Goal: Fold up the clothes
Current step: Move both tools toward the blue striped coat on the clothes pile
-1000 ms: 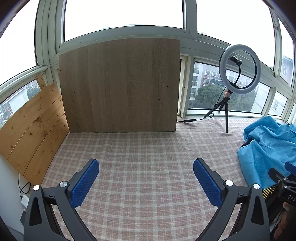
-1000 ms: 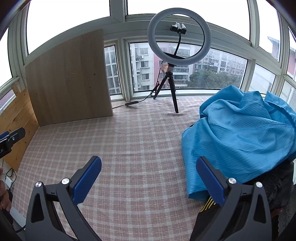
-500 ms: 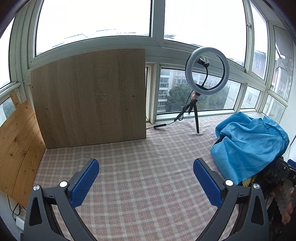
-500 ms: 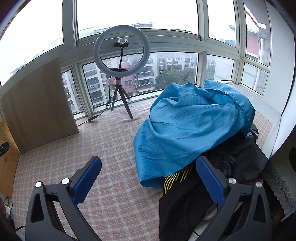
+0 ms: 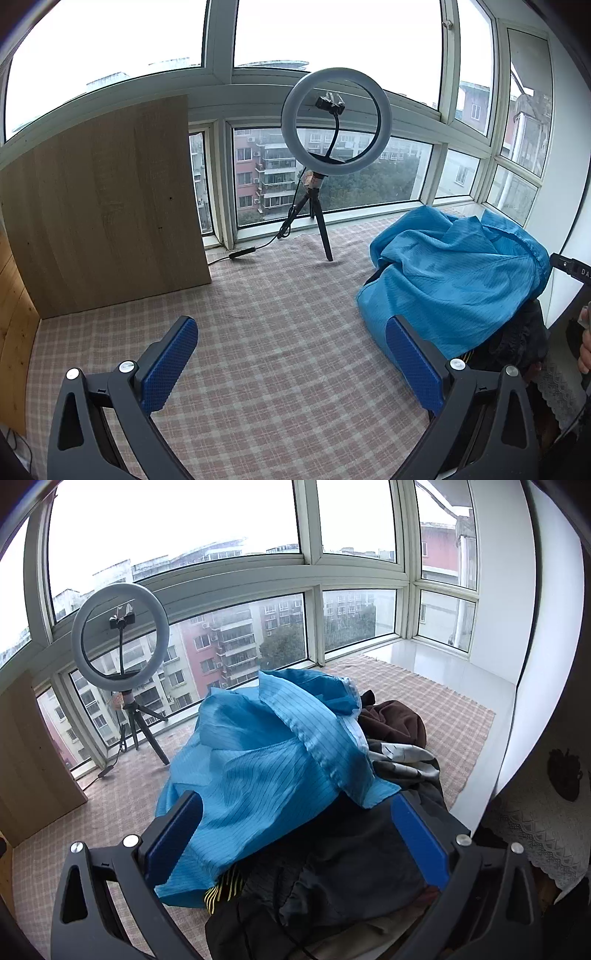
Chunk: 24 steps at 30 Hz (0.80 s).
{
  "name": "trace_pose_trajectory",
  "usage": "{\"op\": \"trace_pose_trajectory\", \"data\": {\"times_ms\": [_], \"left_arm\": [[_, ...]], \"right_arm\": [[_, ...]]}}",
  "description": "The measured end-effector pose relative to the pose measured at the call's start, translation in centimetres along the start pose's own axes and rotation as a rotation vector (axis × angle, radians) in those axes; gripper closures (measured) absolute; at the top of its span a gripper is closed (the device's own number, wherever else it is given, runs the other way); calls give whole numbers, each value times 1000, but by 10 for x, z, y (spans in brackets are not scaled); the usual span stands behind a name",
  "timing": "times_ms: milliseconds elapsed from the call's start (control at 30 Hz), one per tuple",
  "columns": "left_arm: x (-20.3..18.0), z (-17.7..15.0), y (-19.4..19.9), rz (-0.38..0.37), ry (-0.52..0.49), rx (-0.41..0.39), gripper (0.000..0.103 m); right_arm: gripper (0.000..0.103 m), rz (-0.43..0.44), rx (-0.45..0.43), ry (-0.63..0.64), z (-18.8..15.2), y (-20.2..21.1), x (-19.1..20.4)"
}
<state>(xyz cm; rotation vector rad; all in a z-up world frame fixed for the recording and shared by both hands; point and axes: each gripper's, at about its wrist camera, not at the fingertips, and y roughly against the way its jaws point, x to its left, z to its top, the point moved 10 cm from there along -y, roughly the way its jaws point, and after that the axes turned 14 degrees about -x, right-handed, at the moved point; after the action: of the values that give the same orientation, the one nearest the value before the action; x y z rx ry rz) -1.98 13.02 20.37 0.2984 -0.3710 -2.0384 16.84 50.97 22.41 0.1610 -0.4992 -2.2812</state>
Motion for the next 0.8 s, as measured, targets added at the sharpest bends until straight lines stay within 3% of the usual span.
{"op": "trace_pose_trajectory", "data": {"times_ms": [167, 367, 400, 433, 467, 500, 567, 600, 667, 800], "left_arm": [[-24, 8, -24, 22, 43, 19, 1], [-25, 4, -40, 98, 79, 54, 1], [-22, 2, -40, 116, 83, 60, 1], [-17, 1, -40, 134, 84, 64, 1], [-13, 0, -39, 155, 84, 67, 1], [-7, -1, -37, 176, 84, 70, 1], [8, -2, -32, 216, 86, 73, 1], [15, -2, -28, 232, 88, 73, 1], [31, 0, -20, 260, 92, 64, 1], [63, 8, 2, 305, 107, 30, 1]], "right_arm": [[0, 107, 147, 148, 24, -90, 16], [1, 186, 351, 255, -7, -171, 29], [16, 201, 376, 264, -13, -179, 30], [56, 216, 400, 273, -18, -187, 30], [81, 232, 422, 280, -23, -195, 31], [98, 257, 410, 261, -18, -196, 32], [99, 306, 381, 224, -7, -200, 34], [99, 307, 326, 224, 6, -198, 36], [100, 325, 225, 188, 43, -189, 44], [101, 445, 38, 113, 135, -146, 103]]}}
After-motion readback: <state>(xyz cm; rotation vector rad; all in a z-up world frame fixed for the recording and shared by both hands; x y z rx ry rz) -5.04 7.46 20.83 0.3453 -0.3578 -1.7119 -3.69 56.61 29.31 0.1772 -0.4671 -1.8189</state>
